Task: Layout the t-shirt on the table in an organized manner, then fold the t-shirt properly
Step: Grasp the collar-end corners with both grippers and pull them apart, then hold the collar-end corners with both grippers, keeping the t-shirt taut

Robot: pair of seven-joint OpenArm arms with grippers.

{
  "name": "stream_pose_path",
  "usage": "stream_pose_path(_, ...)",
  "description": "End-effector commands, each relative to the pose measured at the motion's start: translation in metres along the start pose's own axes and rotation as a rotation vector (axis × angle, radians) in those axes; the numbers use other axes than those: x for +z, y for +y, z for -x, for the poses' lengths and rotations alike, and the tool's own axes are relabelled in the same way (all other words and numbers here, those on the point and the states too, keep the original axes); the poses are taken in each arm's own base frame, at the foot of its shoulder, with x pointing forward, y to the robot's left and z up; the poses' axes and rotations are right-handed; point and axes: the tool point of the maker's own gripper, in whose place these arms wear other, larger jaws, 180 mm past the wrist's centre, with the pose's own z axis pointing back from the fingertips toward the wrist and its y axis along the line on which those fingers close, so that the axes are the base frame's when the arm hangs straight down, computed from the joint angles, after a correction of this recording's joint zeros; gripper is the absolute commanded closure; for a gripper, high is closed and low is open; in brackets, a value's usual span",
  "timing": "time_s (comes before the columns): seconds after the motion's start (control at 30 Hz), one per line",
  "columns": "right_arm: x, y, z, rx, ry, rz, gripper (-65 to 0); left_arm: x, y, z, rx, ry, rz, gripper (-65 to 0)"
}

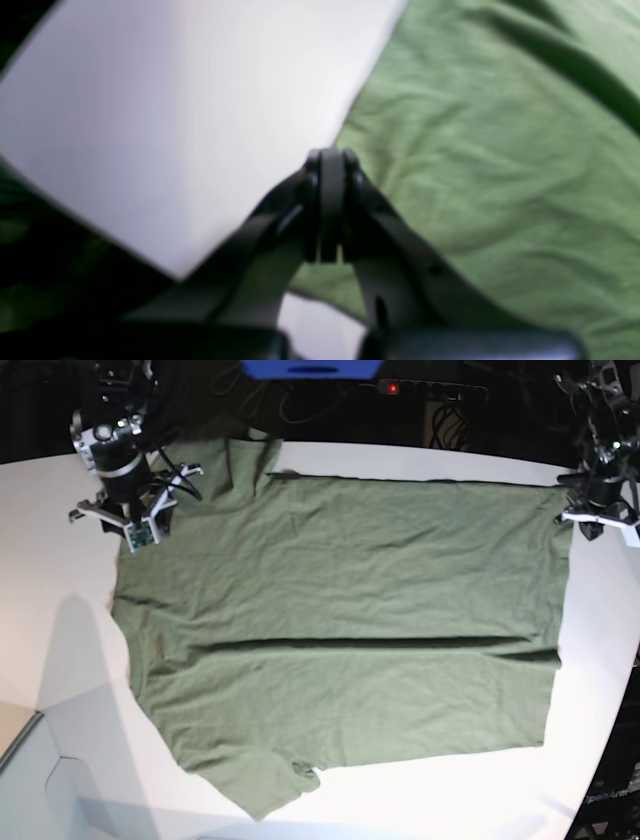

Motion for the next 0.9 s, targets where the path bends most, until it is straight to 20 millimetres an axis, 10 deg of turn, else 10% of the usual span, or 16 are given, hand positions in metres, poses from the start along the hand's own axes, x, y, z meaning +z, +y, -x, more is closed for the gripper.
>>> stream_pose_path(0.0, 0.003, 0.0, -0.011, -0.012, -0.046, 0.007, -22.0, 0.004, 0.003, -0.013, -0.017, -0.039, 0.001, -0.6)
stream_pose_path(0.33, 0.011, -0.009, 0.009, -0.099, 0.0, 0.061, -35.6, 0.025, 0.027, 0.013, -0.098, 0.074, 0.045, -29.1)
stream_pose_path(0.87, 0.025, -0.008, 0.03, -0.209, 0.012, 0.023, -35.1, 0.011, 0.029, 0.036, -0.242, 0.167, 0.068, -30.0)
